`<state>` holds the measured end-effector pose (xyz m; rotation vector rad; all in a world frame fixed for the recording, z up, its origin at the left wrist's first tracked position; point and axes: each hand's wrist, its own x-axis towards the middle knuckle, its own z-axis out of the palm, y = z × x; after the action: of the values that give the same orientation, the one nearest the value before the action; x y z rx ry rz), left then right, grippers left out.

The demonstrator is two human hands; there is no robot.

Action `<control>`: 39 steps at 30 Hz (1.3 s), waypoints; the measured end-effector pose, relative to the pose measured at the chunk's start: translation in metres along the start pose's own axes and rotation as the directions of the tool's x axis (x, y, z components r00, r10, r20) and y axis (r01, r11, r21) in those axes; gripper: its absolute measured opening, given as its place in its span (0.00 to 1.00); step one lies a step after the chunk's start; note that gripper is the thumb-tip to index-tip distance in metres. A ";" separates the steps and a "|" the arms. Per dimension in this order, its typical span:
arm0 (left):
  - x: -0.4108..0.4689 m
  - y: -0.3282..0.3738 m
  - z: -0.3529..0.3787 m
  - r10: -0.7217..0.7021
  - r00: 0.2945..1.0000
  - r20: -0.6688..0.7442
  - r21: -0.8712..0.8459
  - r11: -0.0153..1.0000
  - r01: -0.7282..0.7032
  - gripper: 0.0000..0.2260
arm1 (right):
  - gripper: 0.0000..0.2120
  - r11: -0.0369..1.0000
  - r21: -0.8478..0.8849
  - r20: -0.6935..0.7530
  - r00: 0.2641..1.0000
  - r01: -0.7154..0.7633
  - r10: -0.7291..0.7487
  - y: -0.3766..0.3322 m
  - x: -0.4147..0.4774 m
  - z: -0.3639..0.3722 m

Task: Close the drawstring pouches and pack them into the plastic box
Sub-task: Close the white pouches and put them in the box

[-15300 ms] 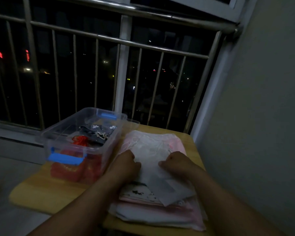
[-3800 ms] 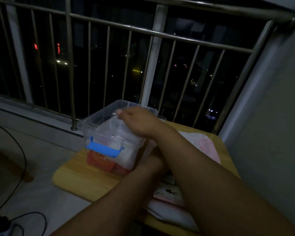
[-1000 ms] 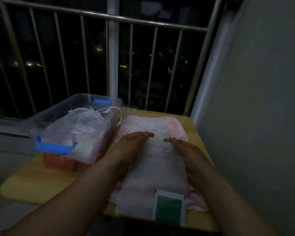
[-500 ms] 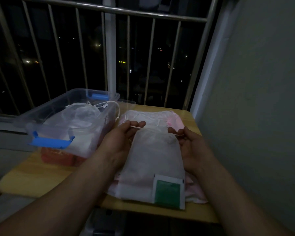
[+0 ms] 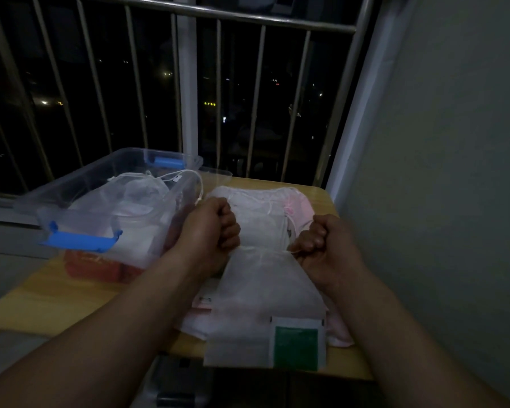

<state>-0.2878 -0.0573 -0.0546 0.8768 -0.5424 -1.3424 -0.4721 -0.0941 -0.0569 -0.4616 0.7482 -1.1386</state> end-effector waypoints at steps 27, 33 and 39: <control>-0.008 -0.016 0.012 0.381 0.905 0.189 0.703 0.590 -0.396 0.13 | 0.07 0.583 -0.768 0.261 0.961 0.266 -0.094 0.022 -0.008 0.005; 0.002 -0.019 0.002 0.371 0.928 -0.019 0.555 0.776 -0.299 0.14 | 0.05 0.861 -0.507 0.202 0.977 0.047 0.066 0.025 -0.006 0.008; -0.002 0.000 0.013 0.288 0.950 0.123 0.346 0.884 -0.314 0.15 | 0.09 0.388 -0.872 0.310 0.950 0.297 -0.030 0.023 -0.017 0.018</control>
<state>-0.2986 -0.0580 -0.0469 0.9989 -0.9631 -1.0027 -0.4477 -0.0704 -0.0549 -1.6517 1.0972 -0.7074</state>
